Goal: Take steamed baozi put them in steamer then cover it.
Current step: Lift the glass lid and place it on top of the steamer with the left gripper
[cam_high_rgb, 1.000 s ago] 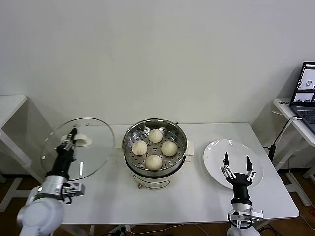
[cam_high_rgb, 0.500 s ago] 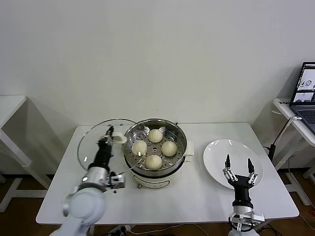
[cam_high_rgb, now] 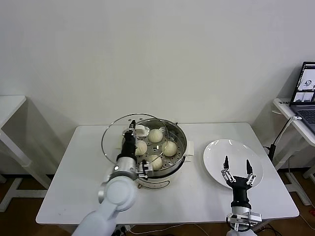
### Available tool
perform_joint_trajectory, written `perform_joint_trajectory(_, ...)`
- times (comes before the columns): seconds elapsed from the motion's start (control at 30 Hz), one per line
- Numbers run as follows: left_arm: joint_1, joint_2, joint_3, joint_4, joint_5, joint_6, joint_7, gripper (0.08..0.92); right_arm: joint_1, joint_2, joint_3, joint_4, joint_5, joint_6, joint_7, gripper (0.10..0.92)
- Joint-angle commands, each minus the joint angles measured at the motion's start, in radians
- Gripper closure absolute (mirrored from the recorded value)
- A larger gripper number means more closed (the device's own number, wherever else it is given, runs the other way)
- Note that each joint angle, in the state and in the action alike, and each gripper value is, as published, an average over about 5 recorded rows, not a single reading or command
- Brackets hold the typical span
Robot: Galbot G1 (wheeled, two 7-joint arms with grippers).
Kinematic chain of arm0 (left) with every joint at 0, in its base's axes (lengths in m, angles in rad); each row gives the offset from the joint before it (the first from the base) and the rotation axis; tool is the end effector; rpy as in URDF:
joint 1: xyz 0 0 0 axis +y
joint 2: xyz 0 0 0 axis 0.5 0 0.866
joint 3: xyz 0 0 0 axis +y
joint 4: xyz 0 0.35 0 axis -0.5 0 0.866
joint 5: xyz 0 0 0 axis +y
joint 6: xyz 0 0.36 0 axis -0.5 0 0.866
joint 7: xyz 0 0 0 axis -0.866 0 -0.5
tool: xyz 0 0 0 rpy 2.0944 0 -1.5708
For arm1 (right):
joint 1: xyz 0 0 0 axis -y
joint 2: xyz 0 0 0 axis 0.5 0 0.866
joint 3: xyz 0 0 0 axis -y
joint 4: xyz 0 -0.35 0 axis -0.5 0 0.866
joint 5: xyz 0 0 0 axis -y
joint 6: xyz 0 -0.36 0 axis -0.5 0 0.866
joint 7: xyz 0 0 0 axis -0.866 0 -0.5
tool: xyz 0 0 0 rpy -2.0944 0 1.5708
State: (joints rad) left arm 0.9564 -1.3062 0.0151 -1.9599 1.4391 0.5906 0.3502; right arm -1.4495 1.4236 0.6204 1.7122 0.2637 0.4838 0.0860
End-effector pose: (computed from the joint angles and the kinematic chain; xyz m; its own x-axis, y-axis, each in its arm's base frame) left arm 0.3075 -0.1091 -0.2237 -0.9998 0.0204 0.0001 0.0012 0.0512 0.9987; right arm 0.2125 -0.0780 -0.4066 -0.9540 0.1984 -0.2249 0.1794 0.9785 0.1022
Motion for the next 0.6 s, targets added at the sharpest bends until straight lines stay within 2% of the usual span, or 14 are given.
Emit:
perform_joint_trajectory(0.03, -0.065, -0.085, 0.093, 0.072, 0.062, 0.041, 0.011, 0.807, 0.002, 0.003, 0.000, -0.015, -0.010, 0.002, 0.001, 0.203)
perform_joint_trajectory(0.6, -0.083, -0.131, 0.142, 0.134, 0.088, 0.016, -0.001, 0.807, -0.003, 0.017, 0.004, -0.030, -0.035, 0.016, 0.002, 0.203)
